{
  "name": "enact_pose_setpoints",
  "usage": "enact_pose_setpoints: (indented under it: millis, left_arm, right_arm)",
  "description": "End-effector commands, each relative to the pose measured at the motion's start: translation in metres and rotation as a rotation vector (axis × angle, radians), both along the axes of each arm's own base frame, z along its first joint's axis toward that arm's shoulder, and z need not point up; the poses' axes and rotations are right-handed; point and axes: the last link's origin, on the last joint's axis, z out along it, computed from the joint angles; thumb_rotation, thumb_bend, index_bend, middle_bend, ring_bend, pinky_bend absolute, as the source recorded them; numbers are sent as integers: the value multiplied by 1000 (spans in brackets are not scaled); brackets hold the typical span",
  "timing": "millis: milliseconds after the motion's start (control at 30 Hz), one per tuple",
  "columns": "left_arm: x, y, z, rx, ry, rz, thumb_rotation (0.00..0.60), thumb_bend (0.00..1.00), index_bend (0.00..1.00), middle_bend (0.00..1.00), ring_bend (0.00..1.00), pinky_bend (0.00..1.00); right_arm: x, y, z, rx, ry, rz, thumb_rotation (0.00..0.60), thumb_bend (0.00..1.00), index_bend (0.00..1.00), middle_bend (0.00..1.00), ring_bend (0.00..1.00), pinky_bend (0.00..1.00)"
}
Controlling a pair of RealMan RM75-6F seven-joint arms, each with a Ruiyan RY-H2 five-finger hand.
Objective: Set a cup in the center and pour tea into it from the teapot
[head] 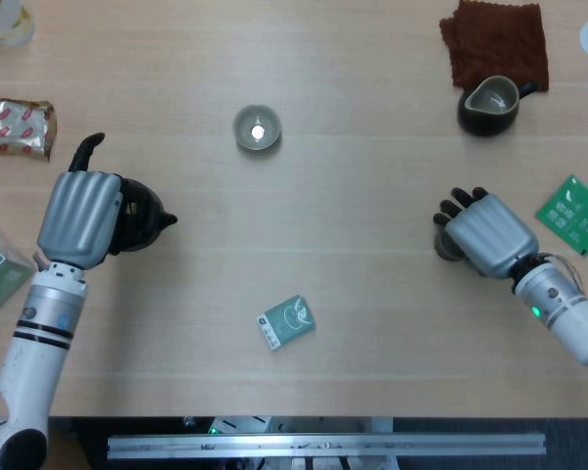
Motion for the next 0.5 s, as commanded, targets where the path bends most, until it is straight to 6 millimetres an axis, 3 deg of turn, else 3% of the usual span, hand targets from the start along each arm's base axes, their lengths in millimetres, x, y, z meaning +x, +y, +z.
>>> enact_pose_setpoints:
  millis: [33, 233, 500]
  left_arm:
    - [0, 0, 0, 0, 0, 1, 537, 451, 877, 1000, 861, 105]
    - [0, 0, 2, 0, 5, -3, 537, 451, 877, 1000, 861, 105]
    - [4, -1, 6, 3, 9, -16, 548, 451, 877, 1000, 861, 105]
  right_arm:
    - [4, -2, -1, -3, -15, -5, 600, 288, 403, 295, 171, 300]
    - [27, -13, 0, -6, -65, 7, 600, 290, 408, 297, 171, 300]
    - [73, -28, -11, 32, -123, 35, 600, 289, 408, 299, 171, 300]
